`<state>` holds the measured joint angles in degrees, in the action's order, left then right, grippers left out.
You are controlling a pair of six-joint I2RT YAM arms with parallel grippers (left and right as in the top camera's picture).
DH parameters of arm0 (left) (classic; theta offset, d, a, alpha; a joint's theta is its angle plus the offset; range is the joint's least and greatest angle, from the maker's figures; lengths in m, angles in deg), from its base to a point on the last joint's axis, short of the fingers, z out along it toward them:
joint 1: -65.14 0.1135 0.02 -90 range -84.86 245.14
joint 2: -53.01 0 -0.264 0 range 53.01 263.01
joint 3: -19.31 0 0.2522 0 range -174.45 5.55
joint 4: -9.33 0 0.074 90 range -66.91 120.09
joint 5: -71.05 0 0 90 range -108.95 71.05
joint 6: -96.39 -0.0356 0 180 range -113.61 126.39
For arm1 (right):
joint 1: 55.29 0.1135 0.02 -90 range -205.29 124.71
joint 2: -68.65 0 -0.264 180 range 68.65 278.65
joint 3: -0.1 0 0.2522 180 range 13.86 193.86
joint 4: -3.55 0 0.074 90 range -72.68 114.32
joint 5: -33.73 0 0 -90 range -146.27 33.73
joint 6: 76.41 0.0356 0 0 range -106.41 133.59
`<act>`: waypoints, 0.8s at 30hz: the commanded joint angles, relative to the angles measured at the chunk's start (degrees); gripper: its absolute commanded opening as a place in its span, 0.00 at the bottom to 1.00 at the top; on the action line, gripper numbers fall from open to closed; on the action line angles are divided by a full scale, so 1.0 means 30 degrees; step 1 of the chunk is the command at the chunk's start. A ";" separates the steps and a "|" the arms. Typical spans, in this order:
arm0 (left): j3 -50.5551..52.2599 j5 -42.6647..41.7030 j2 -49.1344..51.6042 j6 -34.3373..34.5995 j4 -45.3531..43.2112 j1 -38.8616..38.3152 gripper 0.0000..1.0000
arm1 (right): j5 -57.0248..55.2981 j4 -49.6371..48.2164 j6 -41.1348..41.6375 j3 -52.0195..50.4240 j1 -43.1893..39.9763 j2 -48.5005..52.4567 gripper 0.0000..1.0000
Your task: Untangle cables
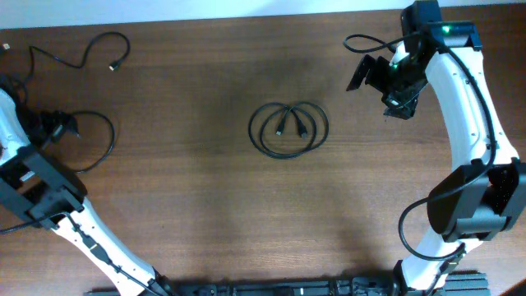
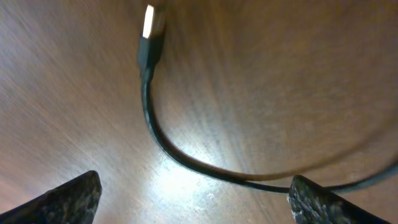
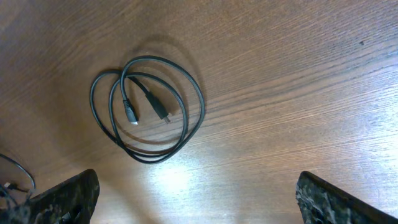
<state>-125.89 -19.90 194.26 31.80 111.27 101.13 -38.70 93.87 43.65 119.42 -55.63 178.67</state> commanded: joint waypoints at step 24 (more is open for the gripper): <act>-0.1807 0.2164 0.3818 -0.1166 -0.9020 0.4350 0.61 | -0.0095 0.0044 0.0146 0.0160 -0.0022 0.0131 0.98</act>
<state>-130.61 -13.02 202.67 30.14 84.63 113.96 -38.70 93.87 43.65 119.42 -55.63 178.67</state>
